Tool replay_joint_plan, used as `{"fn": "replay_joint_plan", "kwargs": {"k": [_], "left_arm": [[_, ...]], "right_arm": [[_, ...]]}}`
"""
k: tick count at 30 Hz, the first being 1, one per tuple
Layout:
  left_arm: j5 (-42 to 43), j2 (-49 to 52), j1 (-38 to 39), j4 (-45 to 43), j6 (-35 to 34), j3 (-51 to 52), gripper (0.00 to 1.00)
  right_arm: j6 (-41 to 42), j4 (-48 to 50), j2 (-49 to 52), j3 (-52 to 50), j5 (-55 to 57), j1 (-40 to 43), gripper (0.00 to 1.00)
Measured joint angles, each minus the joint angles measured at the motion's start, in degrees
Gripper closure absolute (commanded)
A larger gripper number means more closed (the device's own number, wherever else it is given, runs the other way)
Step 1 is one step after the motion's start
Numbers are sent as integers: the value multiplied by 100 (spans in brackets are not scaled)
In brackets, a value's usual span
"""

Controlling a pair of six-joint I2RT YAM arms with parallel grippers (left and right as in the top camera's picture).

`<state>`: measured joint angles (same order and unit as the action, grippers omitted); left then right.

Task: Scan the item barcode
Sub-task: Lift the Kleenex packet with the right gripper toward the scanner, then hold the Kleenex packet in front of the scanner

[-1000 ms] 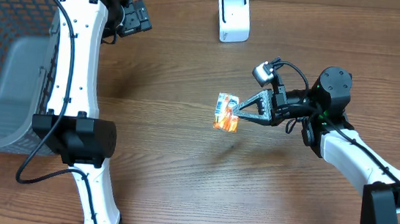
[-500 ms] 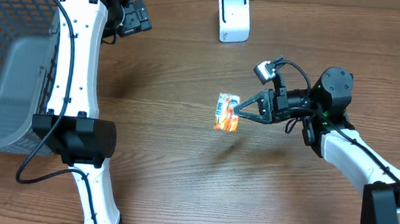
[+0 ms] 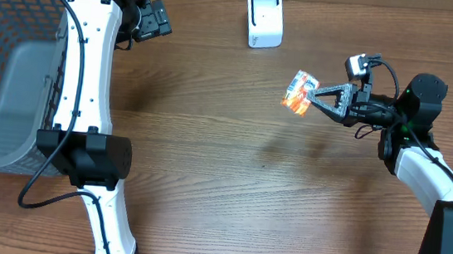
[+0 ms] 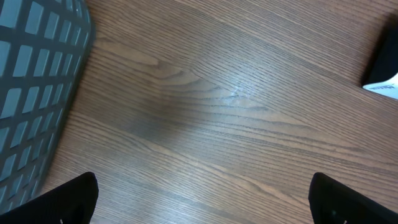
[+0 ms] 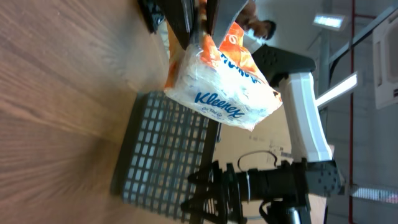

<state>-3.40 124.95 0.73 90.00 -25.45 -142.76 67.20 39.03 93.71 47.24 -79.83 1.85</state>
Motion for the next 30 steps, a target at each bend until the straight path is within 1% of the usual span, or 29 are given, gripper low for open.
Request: {"fn": "replay_joint_plan", "kwargs": {"k": [3,6,8,9,10,11,12,13,14,16,18,20,22,27,30], "left_arm": [[0,0,0,2,0,0,0],[0,0,0,2,0,0,0],[0,0,0,2,0,0,0],[0,0,0,0,0,0,0],[0,0,0,2,0,0,0],[0,0,0,0,0,0,0],[2,0,0,2,0,0,0],[-2,0,0,-2,0,0,0],[0,0,0,0,0,0,0],[0,0,2,2,0,0,0],[0,0,0,0,0,0,0],[0,0,0,0,0,0,0],[0,0,0,2,0,0,0],[0,0,0,2,0,0,0],[0,0,0,2,0,0,0]], "right_arm": [[-57,-2,0,0,411,-2,96],[-20,-66,0,7,1392,-35,96],[-98,-487,0,118,2050,-55,96],[-184,-896,9,238,2358,-72,96],[-398,-1663,11,485,2804,-83,96],[-750,-2898,20,804,3265,-105,96],[-901,-3508,26,1049,3560,-129,96],[-1436,-4752,72,1543,4374,-197,96],[-1626,-5195,90,1762,4662,-243,96],[-2651,-6599,199,2719,6067,-560,96],[-3322,-7003,323,3388,6929,-879,96],[-4009,-7097,522,3982,7691,-1207,96],[-4428,-7093,782,4321,8091,-1405,96],[-4977,-7283,1912,5064,8522,-1622,96],[-5300,-7685,2712,5816,8623,-1759,96]]}}
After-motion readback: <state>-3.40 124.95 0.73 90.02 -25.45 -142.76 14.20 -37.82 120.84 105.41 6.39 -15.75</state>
